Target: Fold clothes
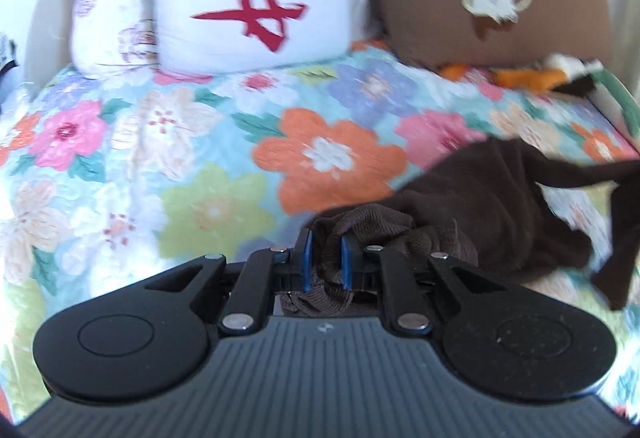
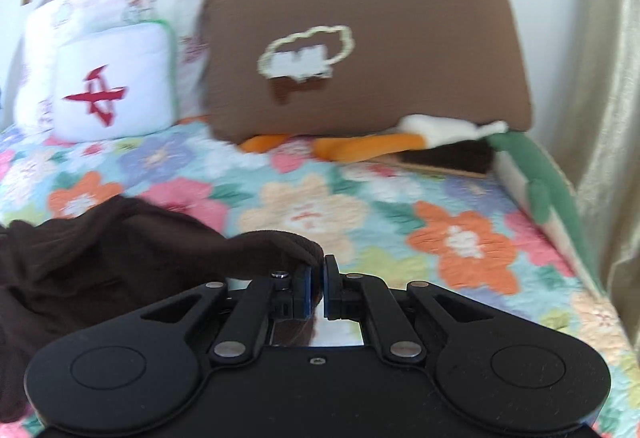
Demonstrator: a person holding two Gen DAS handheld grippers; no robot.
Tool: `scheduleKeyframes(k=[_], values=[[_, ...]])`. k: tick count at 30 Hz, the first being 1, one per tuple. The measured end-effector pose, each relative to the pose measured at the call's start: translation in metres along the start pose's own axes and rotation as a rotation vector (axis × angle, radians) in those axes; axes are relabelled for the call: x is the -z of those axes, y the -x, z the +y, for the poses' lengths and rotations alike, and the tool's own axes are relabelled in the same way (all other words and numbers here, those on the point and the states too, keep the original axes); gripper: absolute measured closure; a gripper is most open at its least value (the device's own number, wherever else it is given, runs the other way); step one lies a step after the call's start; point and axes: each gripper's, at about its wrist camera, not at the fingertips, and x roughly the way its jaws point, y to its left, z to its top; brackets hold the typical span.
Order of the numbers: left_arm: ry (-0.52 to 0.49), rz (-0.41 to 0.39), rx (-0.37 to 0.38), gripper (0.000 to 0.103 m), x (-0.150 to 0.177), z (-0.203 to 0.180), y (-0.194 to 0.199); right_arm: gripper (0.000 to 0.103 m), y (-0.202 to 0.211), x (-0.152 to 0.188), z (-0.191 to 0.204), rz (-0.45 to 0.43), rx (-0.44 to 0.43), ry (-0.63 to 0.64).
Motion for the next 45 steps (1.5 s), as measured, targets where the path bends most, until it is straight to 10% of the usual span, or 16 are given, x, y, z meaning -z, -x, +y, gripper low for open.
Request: scheduleKeyframes(k=[10,14,24,34,40,45], values=[[0.114,0.032,-0.031,0.087,0.010,0.024,-0.004,0.087,-0.024,0.011,-0.036,0.141,0.070,-0.181],[0.111,0.149,0.024,0.052,0.033,0.011,-0.009,0.046,-0.004,0.029,-0.018,0.068,-0.077,-0.294],[-0.050,0.169,0.186,0.043,0.053,-0.046,0.031,0.043,-0.004,0.048,0.046,0.177,-0.466,-0.336],[-0.001,0.288,0.206,0.042,0.077,-0.083,-0.002,0.043,0.000,0.068,0.093,0.156,-0.447,-0.027],[0.009,0.307,0.191,0.020,0.075,-0.090,-0.026,0.043,0.004,0.065,0.125,0.062,-0.346,0.269],[0.004,0.311,0.181,0.019,0.073,-0.087,-0.021,0.043,0.003,0.054,0.121,0.059,-0.398,0.239]])
